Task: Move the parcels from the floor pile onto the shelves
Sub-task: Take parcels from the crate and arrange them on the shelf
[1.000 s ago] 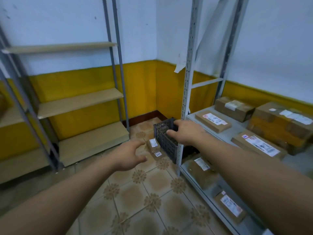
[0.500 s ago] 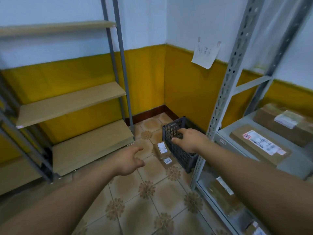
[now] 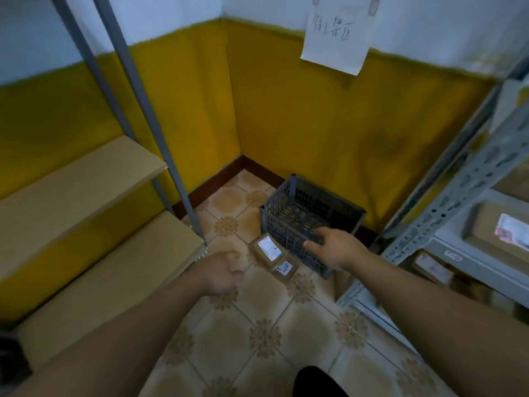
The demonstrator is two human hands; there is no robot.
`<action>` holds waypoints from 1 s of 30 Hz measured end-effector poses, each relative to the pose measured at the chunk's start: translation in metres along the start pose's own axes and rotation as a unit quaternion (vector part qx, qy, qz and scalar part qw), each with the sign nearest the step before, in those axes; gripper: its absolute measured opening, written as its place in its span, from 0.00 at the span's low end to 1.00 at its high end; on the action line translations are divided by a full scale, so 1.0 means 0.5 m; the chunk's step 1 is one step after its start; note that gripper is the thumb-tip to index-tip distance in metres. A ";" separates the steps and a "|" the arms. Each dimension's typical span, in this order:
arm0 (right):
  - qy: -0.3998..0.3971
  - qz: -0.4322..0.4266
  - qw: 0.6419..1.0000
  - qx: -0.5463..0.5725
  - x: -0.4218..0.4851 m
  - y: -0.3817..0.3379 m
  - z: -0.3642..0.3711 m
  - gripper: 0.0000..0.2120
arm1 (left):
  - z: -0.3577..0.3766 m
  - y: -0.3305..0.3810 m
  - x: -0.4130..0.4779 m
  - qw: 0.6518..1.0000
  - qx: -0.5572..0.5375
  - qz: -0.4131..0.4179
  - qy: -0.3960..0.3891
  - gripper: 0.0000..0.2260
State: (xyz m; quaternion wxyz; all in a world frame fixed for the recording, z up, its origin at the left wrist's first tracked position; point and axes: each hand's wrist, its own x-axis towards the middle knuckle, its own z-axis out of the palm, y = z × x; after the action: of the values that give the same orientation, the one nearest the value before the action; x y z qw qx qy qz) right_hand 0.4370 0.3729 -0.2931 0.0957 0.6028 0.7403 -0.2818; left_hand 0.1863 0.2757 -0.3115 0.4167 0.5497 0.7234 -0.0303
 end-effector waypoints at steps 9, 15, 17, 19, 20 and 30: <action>-0.053 0.076 0.993 0.070 0.339 0.011 0.030 0.29 | -0.111 -0.031 0.398 0.998 0.030 -0.006 -0.062 0.30; -0.084 0.140 0.979 0.119 0.575 0.031 0.168 0.29 | -0.101 -0.092 0.699 0.996 0.034 -0.013 -0.082 0.28; -0.095 0.166 0.973 0.131 0.645 0.045 0.240 0.28 | -0.069 -0.129 0.813 0.993 0.056 -0.012 -0.101 0.28; -0.104 0.187 0.968 0.132 0.717 0.061 0.324 0.29 | -0.027 -0.173 0.926 0.990 0.075 -0.003 -0.117 0.27; -0.103 0.199 0.965 0.138 0.757 0.071 0.368 0.29 | -0.004 -0.198 0.984 0.989 0.082 -0.001 -0.124 0.27; -0.109 0.263 0.936 0.209 1.102 0.170 0.810 0.35 | 0.278 -0.382 1.364 0.991 -0.004 -0.067 -0.118 0.33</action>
State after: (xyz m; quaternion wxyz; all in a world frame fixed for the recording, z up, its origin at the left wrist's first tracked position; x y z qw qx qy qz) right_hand 0.2965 0.6290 -0.9173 0.1188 0.7476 0.4652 -0.4589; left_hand 0.0758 0.6558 -0.9150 0.4987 0.4911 0.7040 -0.1200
